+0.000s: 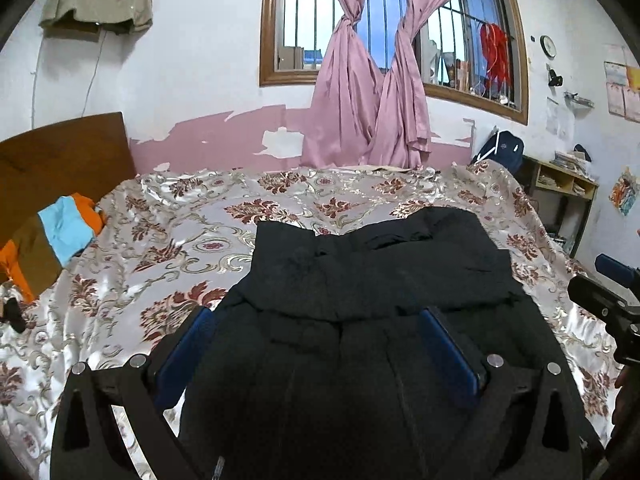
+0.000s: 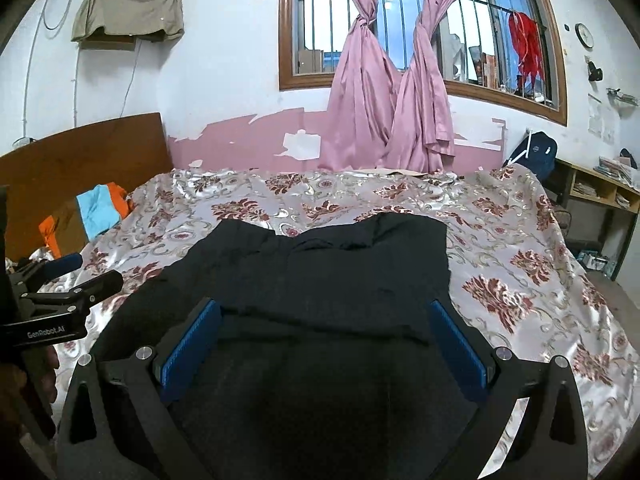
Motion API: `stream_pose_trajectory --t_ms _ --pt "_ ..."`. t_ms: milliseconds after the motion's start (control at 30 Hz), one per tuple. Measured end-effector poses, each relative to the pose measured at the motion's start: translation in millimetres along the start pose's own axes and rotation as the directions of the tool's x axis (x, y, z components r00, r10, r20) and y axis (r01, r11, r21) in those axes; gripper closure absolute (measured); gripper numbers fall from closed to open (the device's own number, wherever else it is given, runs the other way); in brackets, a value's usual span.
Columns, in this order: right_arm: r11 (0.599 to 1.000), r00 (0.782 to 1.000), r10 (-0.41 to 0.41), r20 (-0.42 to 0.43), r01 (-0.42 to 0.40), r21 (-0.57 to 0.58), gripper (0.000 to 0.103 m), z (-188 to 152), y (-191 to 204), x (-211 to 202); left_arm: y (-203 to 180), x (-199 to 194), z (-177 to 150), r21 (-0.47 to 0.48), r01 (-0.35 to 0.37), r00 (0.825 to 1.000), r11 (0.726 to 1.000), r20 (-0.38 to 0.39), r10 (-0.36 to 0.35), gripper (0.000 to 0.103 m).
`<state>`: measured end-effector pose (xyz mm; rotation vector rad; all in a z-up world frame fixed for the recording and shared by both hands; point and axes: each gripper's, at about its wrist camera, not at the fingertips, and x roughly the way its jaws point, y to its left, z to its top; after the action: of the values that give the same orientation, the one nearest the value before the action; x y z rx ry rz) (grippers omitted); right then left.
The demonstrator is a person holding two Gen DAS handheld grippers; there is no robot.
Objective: Fold large clothes
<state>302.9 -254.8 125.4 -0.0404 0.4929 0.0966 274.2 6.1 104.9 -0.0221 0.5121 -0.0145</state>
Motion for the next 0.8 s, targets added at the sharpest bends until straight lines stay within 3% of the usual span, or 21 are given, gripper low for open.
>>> stream_pose_trajectory --t_ms 400,467,633,800 --pt "1.0 1.0 0.014 0.025 -0.013 -0.024 0.002 -26 4 -74 6 -69 -31 0.011 -0.016 1.0 1.0 0.0 0.016 0.0" --pt "0.999 1.0 0.011 0.011 -0.01 -0.047 0.002 -34 5 -83 7 -76 -44 0.034 -0.033 0.999 0.999 -0.004 0.033 0.0" --pt "0.993 0.998 -0.01 -0.068 0.002 -0.119 0.002 -65 3 -105 7 -98 -84 0.112 -0.151 0.988 0.982 0.034 0.148 0.0" --pt "0.988 0.989 -0.037 -0.143 0.014 -0.155 0.002 -103 -1 -120 8 -117 -126 0.149 -0.139 0.99 0.979 0.004 0.14 0.0"
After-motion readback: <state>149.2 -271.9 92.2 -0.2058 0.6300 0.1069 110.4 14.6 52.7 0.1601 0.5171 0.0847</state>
